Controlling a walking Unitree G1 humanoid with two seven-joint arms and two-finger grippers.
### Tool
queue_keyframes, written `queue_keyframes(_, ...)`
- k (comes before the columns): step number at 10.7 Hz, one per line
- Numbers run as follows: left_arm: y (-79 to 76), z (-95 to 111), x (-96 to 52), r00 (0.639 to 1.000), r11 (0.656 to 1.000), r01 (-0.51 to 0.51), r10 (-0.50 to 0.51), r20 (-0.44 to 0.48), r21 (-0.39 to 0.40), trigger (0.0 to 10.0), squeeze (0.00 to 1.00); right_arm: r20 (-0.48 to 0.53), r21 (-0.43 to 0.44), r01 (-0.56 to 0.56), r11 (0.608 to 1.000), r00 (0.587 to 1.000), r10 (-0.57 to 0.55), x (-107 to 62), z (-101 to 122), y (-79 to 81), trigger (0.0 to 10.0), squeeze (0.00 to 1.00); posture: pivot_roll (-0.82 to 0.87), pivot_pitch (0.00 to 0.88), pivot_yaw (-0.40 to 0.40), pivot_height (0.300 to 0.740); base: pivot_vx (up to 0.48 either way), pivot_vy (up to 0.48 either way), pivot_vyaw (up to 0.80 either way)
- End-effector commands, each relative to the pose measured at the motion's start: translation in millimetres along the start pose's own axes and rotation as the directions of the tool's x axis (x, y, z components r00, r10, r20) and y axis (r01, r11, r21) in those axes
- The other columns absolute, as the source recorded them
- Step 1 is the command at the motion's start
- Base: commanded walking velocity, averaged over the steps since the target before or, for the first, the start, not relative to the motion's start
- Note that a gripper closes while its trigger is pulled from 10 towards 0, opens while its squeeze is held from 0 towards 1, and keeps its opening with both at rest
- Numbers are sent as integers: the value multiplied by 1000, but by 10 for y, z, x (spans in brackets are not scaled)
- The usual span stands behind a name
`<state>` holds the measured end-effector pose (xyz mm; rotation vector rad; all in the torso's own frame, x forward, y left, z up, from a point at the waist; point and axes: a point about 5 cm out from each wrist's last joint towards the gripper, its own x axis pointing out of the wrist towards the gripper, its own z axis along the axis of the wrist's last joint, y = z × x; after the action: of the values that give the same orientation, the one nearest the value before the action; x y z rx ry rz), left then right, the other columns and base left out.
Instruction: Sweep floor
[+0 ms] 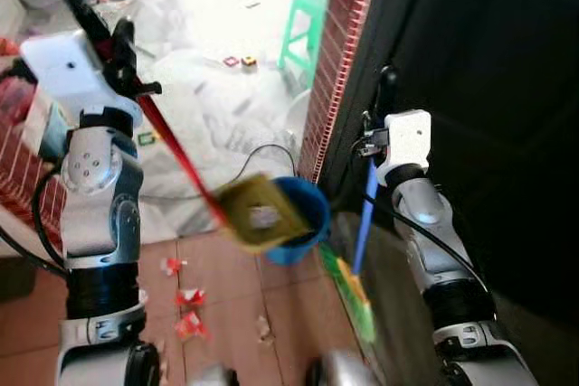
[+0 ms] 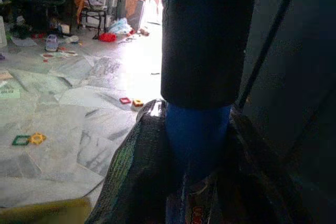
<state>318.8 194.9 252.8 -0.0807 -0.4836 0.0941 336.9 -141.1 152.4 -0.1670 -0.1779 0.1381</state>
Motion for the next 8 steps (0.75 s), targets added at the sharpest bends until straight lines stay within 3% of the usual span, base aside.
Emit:
queue_keyframes(1,-123,139,24,996,999,42,-41,81,-18,10000,0,24,-33,26,999,999,-25,8,56,-106,10000,0,-76,45,-21,740,0,0,0)
queue_keyframes(6,-229,89,16,983,976,141,-157,92,168,10000,0,25,-36,29,999,999,-28,9,53,-106,10000,0,-80,42,-20,740,0,0,0)
queue_keyframes(8,-347,17,-37,961,938,229,-260,91,262,10000,0,23,-36,30,999,999,-29,7,45,-102,10000,0,-80,42,-21,740,0,0,0)
